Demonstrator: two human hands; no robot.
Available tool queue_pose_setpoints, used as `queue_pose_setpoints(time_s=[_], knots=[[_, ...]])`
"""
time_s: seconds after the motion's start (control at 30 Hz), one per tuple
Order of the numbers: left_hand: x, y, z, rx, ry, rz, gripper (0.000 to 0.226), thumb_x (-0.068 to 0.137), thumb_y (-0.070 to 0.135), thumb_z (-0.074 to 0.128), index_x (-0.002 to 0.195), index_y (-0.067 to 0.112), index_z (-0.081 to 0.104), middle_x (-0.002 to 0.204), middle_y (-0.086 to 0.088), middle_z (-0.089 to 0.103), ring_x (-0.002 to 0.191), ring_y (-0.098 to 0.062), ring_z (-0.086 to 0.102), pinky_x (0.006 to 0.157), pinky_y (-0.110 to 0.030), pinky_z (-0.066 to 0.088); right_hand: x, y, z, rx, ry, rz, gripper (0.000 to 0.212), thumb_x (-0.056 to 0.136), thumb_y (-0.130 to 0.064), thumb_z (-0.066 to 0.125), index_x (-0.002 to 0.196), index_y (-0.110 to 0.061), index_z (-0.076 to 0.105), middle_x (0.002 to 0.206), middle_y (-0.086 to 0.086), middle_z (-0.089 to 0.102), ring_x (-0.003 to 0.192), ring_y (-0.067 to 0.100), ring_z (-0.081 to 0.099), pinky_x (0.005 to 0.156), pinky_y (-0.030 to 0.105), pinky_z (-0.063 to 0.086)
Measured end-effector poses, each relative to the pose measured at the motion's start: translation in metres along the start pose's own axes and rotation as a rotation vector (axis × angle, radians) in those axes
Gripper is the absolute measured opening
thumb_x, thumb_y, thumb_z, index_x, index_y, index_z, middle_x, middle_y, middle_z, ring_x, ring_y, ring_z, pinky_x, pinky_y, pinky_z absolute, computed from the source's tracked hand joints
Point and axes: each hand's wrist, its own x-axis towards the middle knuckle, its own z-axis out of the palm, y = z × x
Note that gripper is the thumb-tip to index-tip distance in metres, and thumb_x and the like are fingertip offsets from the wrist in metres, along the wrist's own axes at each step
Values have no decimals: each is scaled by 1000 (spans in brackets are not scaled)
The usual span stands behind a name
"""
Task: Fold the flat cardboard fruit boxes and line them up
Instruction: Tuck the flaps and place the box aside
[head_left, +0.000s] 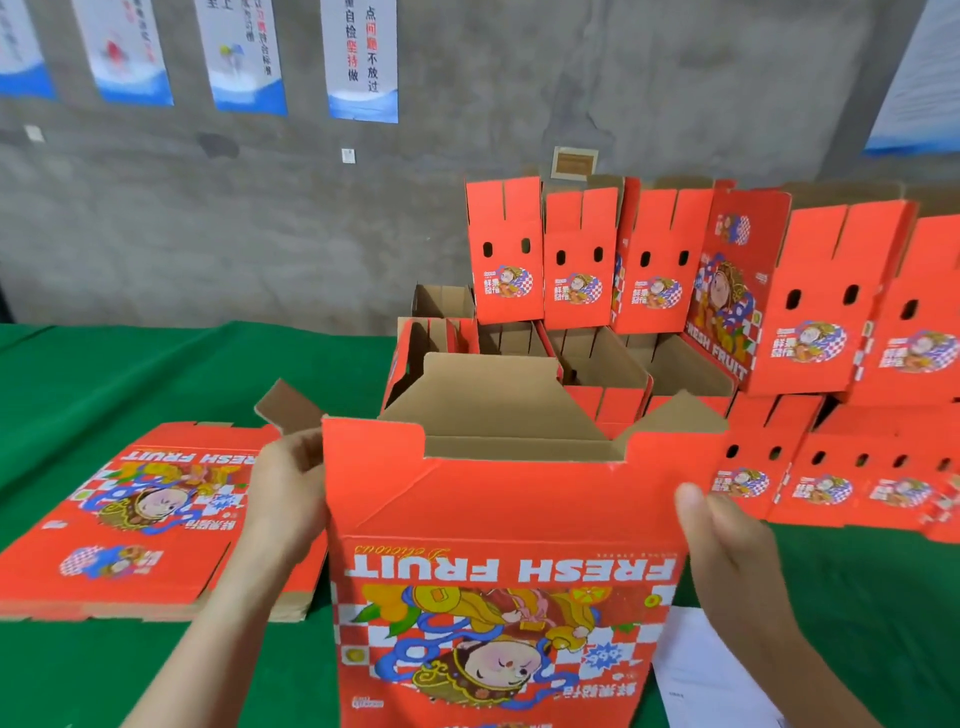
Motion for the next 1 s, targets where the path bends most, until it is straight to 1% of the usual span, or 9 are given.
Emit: queue_pose_setpoints(time_s=[0.17, 0.23, 0.3, 0.37, 0.47, 0.57, 0.7, 0.8, 1.0], knots=[[-4, -26, 13, 22, 129, -118, 44, 81, -12, 47, 114, 9, 67, 95, -2, 70, 92, -16, 66, 89, -42, 52, 10, 16, 7, 57, -9, 248, 65, 91, -42, 55, 41, -19, 20, 40, -7, 20, 41, 8, 20, 50, 29, 19], [-6, -28, 16, 20, 169, -140, 42, 86, -4, 50, 125, 6, 60, 111, -10, 67, 103, -25, 63, 96, -49, 46, 13, 26, 10, 41, -7, 234, 65, 88, -34, 63, 40, -11, 26, 41, 9, 40, 46, 14, 29, 53, 31, 22], [-11, -26, 15, -40, 130, -153, 42, 89, 8, 59, 131, 8, 55, 121, -9, 64, 107, -20, 61, 97, -39, 46, 14, 32, 12, 9, 14, 212, 64, 86, -23, 69, 40, -7, 27, 75, 26, 67, 52, 22, 49, 54, 32, 29], [-16, -19, 13, 14, 69, -107, 52, 78, 24, 76, 126, 16, 58, 116, -2, 66, 97, -13, 62, 86, -30, 47, 16, 36, 14, -58, 4, 209, 62, 83, -16, 72, 36, -11, 31, 99, 3, 73, 79, 13, 68, 58, 26, 38], [-18, -10, 12, 419, 19, 43, 70, 63, 20, 87, 125, 11, 56, 123, -13, 57, 109, -28, 56, 88, -36, 46, 15, 27, 17, -116, -71, 176, 2, 80, -15, 74, 78, -15, 75, 121, -7, 61, 115, 5, 55, 93, 15, 40], [-19, -1, 11, 523, -48, 163, 82, 59, 8, 88, 130, 1, 49, 138, -15, 41, 126, -31, 41, 101, -37, 38, 16, 27, 16, -232, -80, 127, 56, 80, -13, 75, 131, -8, 55, 135, -1, 54, 127, 12, 46, 103, 15, 26], [-19, 5, 11, 587, -146, 240, 84, 56, 10, 89, 130, 1, 49, 146, -16, 36, 135, -33, 33, 110, -47, 32, 24, 10, 8, -433, -301, -134, 57, 84, -15, 67, 137, -23, 49, 144, -15, 35, 136, 17, 39, 115, 33, 23], [-19, 7, 11, 620, -183, 290, 87, 57, 10, 89, 133, 0, 48, 149, -16, 34, 137, -34, 31, 112, -49, 29, 40, -2, 5, -890, -528, -238, 70, 85, -34, 54, 147, -44, 22, 155, -24, -3, 145, 27, 8, 116, 51, -7], [-16, 4, 10, 565, -397, 483, 78, 68, 8, 83, 136, 25, 49, 155, 6, 25, 143, -16, 25, 117, -37, 23, 63, -28, 19, -1203, -822, -327, 86, 84, -23, 54, 151, -33, 2, 156, -6, -26, 141, 35, -27, 109, 60, -18]])
